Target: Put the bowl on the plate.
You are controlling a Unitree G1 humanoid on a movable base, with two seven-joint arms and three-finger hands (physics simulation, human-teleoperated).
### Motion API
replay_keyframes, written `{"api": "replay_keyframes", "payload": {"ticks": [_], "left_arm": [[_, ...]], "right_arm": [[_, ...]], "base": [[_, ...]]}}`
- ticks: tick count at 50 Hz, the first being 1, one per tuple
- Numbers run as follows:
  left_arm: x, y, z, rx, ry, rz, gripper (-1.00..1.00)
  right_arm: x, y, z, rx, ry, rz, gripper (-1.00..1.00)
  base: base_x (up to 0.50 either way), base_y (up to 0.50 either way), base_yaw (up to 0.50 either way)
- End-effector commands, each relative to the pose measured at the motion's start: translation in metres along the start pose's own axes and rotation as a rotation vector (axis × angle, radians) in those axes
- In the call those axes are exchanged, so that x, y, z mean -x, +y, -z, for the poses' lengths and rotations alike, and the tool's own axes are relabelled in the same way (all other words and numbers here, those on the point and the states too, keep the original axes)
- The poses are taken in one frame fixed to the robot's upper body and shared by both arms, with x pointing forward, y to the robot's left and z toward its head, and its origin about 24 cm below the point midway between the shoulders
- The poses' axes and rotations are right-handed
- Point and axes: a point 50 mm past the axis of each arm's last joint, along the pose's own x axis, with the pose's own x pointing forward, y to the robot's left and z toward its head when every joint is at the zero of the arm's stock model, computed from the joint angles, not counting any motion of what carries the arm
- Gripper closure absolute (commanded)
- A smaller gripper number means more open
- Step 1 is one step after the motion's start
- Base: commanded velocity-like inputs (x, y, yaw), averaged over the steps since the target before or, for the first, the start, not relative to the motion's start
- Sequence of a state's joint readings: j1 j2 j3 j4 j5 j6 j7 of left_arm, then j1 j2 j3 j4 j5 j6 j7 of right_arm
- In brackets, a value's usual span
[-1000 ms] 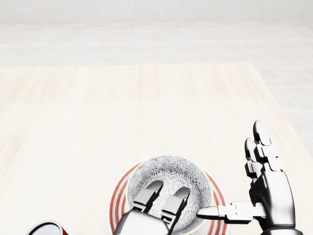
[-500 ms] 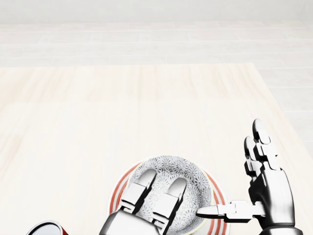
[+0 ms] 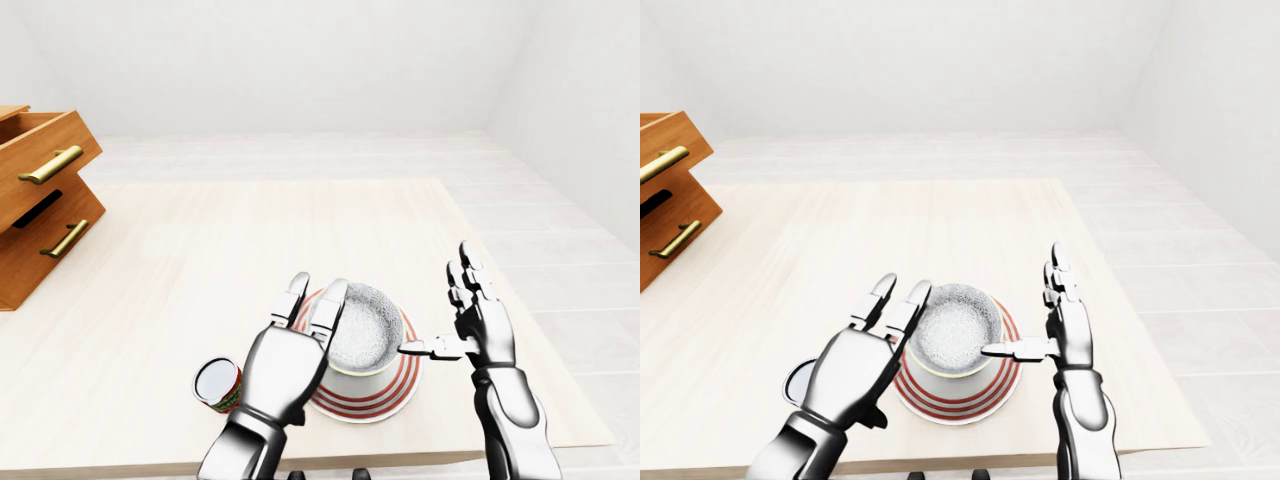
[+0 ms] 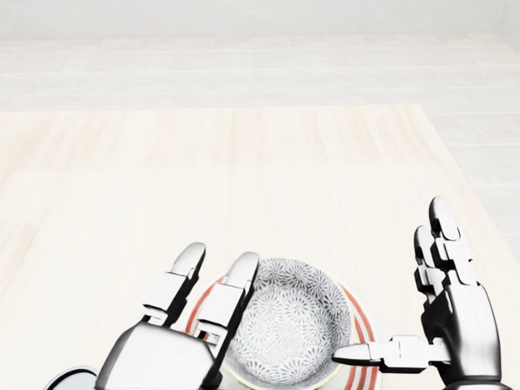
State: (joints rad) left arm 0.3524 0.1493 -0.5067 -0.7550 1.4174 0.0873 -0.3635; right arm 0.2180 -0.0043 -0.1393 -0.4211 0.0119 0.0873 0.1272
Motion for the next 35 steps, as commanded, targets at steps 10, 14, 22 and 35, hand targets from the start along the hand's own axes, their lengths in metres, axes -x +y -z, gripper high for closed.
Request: {"api": "replay_keyframes", "payload": {"ticks": [10,14,22,35], "left_arm": [[0.01,0.058,0.041,0.135,0.13,-0.148,-1.0],[0.011,0.069,0.043,0.191,0.12,-0.2,-1.0],[0.015,0.086,0.046,0.255,0.07,-0.285,-1.0],[0.021,0.101,0.061,0.349,0.002,-0.406,-1.0]], "right_arm": [[0.0,-0.002,-0.008,0.008,-0.032,0.003,-1.0],[0.003,-0.003,-0.005,0.007,-0.019,0.006,-1.0],[0.003,-0.004,-0.012,0.015,-0.049,0.009,-1.0],[0.006,-0.005,-0.014,0.022,-0.051,0.012,-1.0]], "base": [[0.0,0.0,0.0],[0.0,0.0,0.0],[0.0,0.0,0.0],[0.0,0.0,0.0]]}}
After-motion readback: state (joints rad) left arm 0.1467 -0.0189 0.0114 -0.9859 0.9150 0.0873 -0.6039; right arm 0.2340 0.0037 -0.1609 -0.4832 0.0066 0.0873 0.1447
